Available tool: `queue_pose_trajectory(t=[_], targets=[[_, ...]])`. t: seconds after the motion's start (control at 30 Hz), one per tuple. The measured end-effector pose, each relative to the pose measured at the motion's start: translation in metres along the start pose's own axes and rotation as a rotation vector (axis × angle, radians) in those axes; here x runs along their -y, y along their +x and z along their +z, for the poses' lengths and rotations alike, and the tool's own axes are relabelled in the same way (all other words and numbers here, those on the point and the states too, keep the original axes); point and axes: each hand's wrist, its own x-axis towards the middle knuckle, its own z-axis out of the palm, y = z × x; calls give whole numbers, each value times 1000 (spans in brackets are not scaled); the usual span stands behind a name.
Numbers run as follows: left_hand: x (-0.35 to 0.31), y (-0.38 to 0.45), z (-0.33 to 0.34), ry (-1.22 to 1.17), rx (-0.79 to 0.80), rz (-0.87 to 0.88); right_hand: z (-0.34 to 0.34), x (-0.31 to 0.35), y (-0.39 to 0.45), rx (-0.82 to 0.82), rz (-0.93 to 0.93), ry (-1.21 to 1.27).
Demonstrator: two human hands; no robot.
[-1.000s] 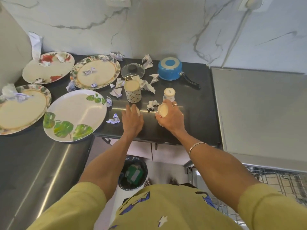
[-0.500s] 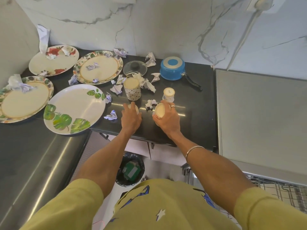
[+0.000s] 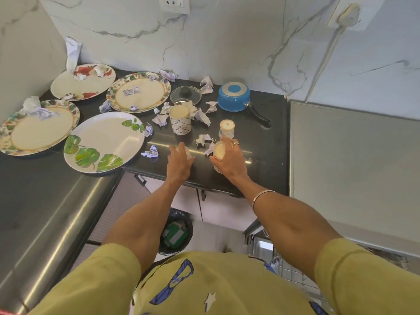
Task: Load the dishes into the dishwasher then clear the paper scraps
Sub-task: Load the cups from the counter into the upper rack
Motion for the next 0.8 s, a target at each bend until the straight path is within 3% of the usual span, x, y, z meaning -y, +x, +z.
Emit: queue_pose_trajectory(t=[0.27,0.57,0.8], targets=[[10,-15,-15,0,61,191,-11,9,-52,-122,129,-26],[17,-63,-8,-92,242,464,-8,42,-150,-291,356,0],[7,-123,10,-152,391,654,-21,46,-232,-319,563,-71]])
